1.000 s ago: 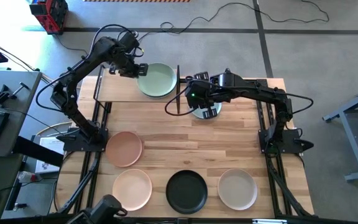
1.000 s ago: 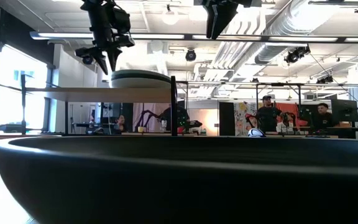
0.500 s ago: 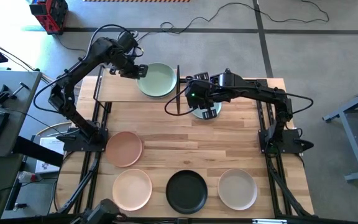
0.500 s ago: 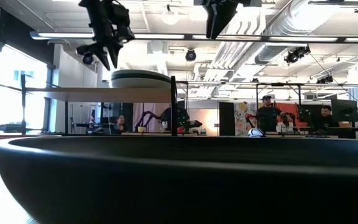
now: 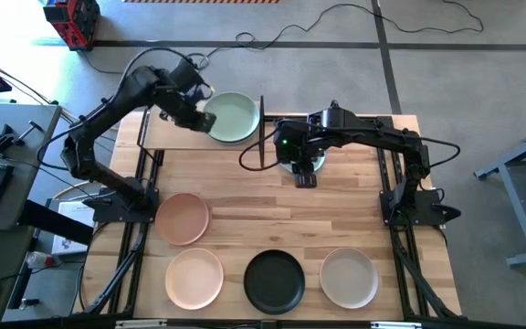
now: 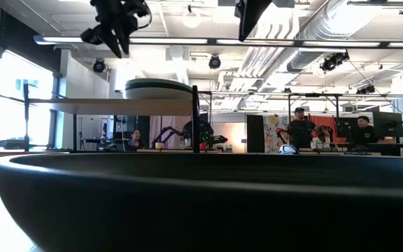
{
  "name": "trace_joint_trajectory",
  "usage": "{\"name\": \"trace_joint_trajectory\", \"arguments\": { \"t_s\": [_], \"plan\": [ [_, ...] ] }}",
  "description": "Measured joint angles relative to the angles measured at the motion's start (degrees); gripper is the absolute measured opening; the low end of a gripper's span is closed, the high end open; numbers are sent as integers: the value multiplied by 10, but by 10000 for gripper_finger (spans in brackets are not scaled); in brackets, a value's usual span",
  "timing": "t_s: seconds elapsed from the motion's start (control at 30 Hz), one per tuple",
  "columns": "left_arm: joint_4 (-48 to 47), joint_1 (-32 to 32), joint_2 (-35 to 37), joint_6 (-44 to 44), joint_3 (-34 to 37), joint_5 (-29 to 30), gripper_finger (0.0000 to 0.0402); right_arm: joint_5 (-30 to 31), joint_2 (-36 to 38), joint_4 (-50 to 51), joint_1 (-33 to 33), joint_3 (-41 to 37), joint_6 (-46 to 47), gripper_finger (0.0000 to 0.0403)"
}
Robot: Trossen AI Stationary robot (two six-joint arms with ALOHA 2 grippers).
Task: Place and stack plates onto a shelf
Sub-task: Stack the black plate on top of the green plate on the shelf
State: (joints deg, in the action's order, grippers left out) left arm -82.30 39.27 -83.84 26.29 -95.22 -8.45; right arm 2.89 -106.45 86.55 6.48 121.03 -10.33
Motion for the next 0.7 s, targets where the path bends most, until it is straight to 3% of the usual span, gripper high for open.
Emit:
{"name": "trace_joint_trajectory", "arguments": {
  "t_s": [0.23,0.7],
  "plan": [
    [-21,-94,-2,-19,0,6,90,-43,0,34,-5,0,48,133],
    [-56,-246,-3,-65,0,8,90,-51,0,28,-76,0,217,133]
  ]
}}
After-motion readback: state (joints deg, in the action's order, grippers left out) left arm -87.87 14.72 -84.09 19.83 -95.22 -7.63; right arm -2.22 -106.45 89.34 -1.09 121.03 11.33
